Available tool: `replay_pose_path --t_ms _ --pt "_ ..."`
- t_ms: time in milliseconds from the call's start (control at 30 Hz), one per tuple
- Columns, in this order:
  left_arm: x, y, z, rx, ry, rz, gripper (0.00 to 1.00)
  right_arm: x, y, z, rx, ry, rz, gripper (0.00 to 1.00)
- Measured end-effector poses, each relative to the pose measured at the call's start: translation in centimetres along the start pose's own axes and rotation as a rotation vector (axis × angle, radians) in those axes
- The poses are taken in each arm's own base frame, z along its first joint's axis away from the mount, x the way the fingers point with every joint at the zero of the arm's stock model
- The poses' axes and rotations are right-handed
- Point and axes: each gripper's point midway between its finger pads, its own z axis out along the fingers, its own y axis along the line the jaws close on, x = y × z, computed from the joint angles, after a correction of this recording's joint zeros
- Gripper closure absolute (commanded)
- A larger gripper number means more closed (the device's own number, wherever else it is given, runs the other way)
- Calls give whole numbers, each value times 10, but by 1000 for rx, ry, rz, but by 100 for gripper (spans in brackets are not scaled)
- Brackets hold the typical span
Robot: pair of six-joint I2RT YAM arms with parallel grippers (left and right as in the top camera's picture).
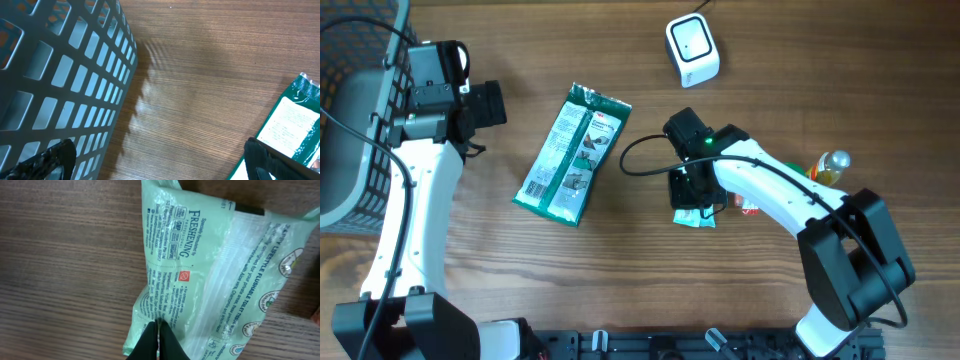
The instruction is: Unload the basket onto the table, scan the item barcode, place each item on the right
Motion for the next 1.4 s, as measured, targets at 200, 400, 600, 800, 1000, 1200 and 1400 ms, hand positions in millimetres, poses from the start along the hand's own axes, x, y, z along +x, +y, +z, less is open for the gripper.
replay_pose_path --t_ms 200,400,600,800,1000,1200,1400 --pt "0 0 0 0 0 0 0 -10 -11 1 68 -54 36 96" --pt "0 0 0 0 0 0 0 -21 -43 -3 194 -101 67 96" --pt "0 0 0 0 0 0 0 -29 -43 -15 204 -85 -37 92" --pt "0 0 0 0 0 0 0 -64 32 -52 -135 -161 -96 65" --pt "0 0 0 0 0 0 0 -63 73 -63 -359 -151 -140 50" --pt "0 0 0 0 0 0 0 -61 78 -65 -394 -129 -80 40" --pt "-25 0 -1 0 -102 -24 0 -69 82 -67 -408 -161 -70 39"
